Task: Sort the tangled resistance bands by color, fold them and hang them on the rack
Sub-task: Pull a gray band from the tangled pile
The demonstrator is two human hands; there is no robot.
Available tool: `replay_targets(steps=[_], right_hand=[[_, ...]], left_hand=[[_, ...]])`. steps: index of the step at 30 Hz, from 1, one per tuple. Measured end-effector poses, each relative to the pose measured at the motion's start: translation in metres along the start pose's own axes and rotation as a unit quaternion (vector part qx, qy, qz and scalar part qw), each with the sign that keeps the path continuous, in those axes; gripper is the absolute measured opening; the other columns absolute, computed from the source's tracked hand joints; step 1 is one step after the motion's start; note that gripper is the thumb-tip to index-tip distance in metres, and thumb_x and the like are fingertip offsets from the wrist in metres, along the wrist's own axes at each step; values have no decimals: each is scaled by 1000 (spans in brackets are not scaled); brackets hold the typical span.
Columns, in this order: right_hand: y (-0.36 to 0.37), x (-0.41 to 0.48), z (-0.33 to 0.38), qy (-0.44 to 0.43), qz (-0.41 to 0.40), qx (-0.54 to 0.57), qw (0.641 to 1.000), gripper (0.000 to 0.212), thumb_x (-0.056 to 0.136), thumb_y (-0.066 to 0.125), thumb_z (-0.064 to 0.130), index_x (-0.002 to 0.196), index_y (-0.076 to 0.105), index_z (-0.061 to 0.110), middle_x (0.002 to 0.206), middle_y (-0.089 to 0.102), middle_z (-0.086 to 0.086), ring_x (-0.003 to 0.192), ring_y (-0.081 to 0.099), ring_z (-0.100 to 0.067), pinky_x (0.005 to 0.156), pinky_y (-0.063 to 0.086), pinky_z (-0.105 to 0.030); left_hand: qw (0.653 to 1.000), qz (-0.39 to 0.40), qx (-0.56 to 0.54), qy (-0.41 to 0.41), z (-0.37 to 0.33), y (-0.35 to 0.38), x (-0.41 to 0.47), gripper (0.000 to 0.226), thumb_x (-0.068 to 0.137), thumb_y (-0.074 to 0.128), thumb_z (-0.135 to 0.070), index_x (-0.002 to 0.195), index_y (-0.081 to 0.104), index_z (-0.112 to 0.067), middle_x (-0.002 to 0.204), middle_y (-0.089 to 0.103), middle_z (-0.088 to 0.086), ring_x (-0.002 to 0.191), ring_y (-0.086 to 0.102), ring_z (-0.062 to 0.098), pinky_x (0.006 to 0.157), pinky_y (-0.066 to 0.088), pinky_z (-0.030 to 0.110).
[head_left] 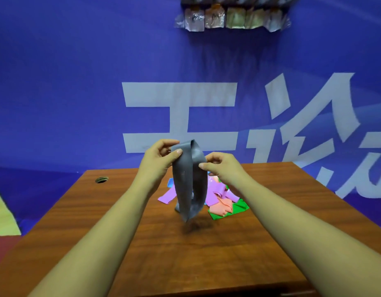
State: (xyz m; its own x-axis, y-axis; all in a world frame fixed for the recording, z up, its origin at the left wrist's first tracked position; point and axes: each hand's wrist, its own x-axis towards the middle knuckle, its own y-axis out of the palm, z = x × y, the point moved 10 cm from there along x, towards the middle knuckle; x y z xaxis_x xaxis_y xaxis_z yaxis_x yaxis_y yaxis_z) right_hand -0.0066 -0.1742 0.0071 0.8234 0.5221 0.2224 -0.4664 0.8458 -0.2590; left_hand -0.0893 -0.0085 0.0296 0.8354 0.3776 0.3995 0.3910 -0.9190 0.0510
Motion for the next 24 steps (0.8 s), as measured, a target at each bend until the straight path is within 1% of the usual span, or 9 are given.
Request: replay_targets(steps=[1, 3, 6, 12, 15, 17, 20, 22, 24], right_hand=[[4, -3, -1, 14, 11, 38, 999, 3, 83, 72, 11, 83, 70, 14, 78, 70, 0, 76, 63, -13, 74, 50, -27], [13, -9, 0, 53, 47, 141, 987, 21, 82, 69, 17, 99, 71, 6, 96, 73, -10, 94, 68, -26, 86, 48, -36], [19, -16, 7, 83, 86, 201, 972, 29, 90, 62, 22, 112, 66, 4, 105, 72, -16, 102, 69, -29, 88, 45, -38], [3, -12, 13, 42, 24, 90, 995, 8, 84, 71, 7, 90, 74, 13, 79, 72, -2, 78, 67, -17, 73, 47, -29], [-4, -12, 22, 6, 9, 62, 998, 13, 85, 68, 3, 89, 73, 14, 80, 71, -1, 77, 64, -16, 73, 47, -30], [-2, -18, 35, -28, 22, -7, 999, 13, 87, 67, 5, 93, 73, 14, 77, 70, 2, 70, 63, -8, 64, 46, -22], [7, -27, 58, -76, 67, -114, 988, 13, 90, 64, 7, 99, 72, 10, 77, 68, 7, 58, 57, 6, 51, 41, -13], [12, -29, 72, -108, 86, -157, 978, 16, 90, 63, 6, 103, 71, 6, 88, 71, 3, 71, 63, 4, 60, 50, -15], [10, -27, 80, -127, 78, -186, 971, 18, 89, 64, 7, 106, 71, 6, 99, 73, -4, 91, 68, -8, 79, 56, -23]], left_hand=[[1000, 10, -12, -1, -3, 1, -1, 22, 88, 67, -6, 106, 67, -19, 92, 72, -4, 94, 65, 13, 85, 53, 30], [999, 39, -24, -2, -9, 6, -3, 25, 83, 70, -11, 103, 70, -26, 96, 69, -4, 104, 61, 17, 97, 47, 37], [995, 93, -25, -10, -11, 18, -11, 26, 86, 65, -5, 102, 68, -25, 94, 69, -4, 101, 60, 17, 97, 44, 36], [993, 112, -24, -43, 4, 19, -26, 34, 86, 63, -1, 116, 57, -16, 100, 71, 8, 98, 64, 25, 90, 48, 36], [992, 83, 1, -95, 25, 14, -30, 47, 75, 73, -32, 117, 56, -23, 98, 67, 10, 94, 62, 27, 87, 47, 38], [991, 68, 26, -112, 34, 14, -34, 55, 70, 73, -52, 119, 59, -31, 111, 70, 6, 102, 67, 25, 92, 52, 40], [986, 103, 92, -89, 36, 27, -40, 37, 90, 64, -44, 122, 65, -26, 114, 72, 2, 107, 68, 18, 93, 55, 45], [987, 108, 85, -80, 35, 33, -44, 28, 94, 61, -37, 115, 70, -21, 109, 74, 1, 106, 68, 17, 91, 56, 44], [992, 81, 79, -62, 29, 31, -43, 24, 93, 62, -35, 108, 73, -20, 99, 76, -4, 95, 69, 9, 83, 56, 33]])
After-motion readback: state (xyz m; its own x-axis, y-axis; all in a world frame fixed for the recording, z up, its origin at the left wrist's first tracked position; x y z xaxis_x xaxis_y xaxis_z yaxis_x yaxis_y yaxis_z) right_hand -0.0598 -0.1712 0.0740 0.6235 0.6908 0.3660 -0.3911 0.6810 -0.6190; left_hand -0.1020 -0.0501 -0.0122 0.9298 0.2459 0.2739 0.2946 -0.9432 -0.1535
